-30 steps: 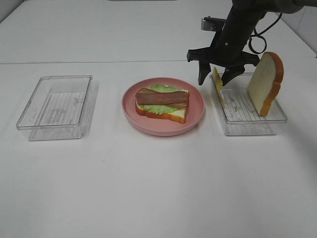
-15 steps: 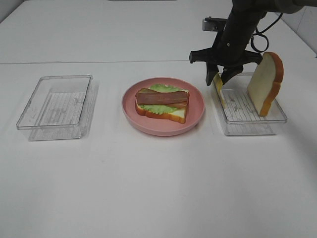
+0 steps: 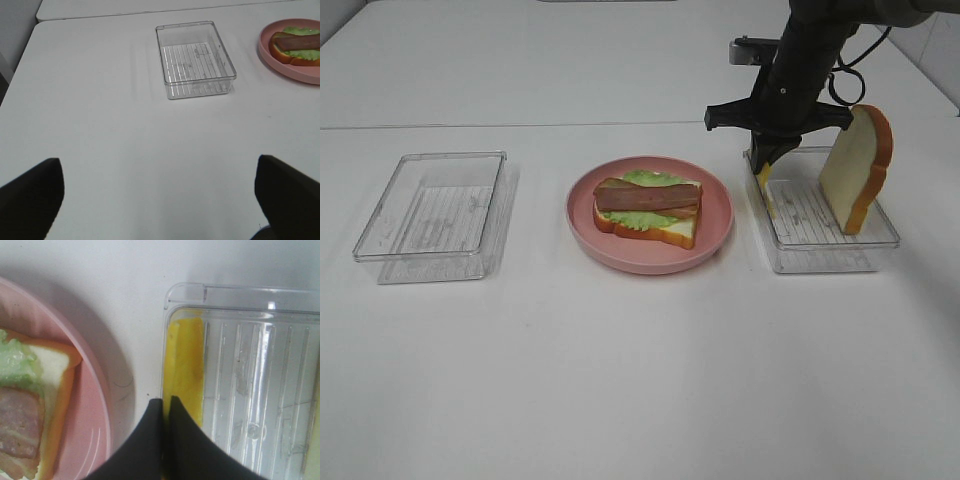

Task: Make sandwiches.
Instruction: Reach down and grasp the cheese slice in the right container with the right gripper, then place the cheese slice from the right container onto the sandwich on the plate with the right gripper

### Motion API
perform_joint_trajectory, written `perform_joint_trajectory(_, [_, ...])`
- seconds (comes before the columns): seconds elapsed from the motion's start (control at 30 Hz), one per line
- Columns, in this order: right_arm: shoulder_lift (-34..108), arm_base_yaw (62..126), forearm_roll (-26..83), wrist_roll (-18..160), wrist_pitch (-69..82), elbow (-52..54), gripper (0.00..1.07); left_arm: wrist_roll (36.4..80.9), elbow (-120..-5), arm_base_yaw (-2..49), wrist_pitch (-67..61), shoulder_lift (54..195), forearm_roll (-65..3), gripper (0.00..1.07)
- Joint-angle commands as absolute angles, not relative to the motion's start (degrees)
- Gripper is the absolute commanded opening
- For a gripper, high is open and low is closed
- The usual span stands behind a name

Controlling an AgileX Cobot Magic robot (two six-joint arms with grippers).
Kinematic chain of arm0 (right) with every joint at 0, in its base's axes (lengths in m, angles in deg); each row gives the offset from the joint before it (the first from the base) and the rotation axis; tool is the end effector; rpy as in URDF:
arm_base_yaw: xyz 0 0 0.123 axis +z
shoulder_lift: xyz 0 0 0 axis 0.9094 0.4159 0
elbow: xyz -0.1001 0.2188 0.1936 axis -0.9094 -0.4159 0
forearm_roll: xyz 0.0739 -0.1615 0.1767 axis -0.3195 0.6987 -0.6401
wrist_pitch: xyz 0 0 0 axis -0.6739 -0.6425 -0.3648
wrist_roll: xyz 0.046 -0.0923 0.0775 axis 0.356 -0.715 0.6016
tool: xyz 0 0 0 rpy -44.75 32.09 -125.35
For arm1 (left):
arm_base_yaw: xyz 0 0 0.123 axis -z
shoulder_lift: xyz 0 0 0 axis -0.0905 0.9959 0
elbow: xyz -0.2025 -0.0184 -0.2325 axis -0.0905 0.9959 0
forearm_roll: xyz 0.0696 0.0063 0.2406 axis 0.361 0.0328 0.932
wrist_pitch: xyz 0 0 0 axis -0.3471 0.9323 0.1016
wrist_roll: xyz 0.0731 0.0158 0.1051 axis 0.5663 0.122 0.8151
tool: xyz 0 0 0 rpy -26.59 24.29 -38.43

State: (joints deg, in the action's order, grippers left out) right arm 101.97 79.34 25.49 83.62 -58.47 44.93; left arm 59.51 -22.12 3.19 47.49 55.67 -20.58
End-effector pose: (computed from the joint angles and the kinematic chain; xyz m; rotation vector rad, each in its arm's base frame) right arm 0.4926 0.1279 0.1389 -0.1206 2.9552 0.1220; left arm -0.0002 -0.0085 0.2637 0.0525 2.0357 -0.0167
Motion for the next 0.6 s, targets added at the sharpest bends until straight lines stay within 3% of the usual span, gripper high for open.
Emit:
perform_joint_trajectory(0.03, [101.39, 79.11, 25.94, 83.51, -58.64, 45.16, 0.00, 59.34, -21.89, 3.13, 47.14, 54.64, -20.69, 0.98])
perform_joint_trajectory(0.6, [90.97, 79.17, 21.02, 85.00, -64.77, 43.96, 0.00, 59.34, -21.89, 3.13, 47.14, 54.64, -20.69, 0.98])
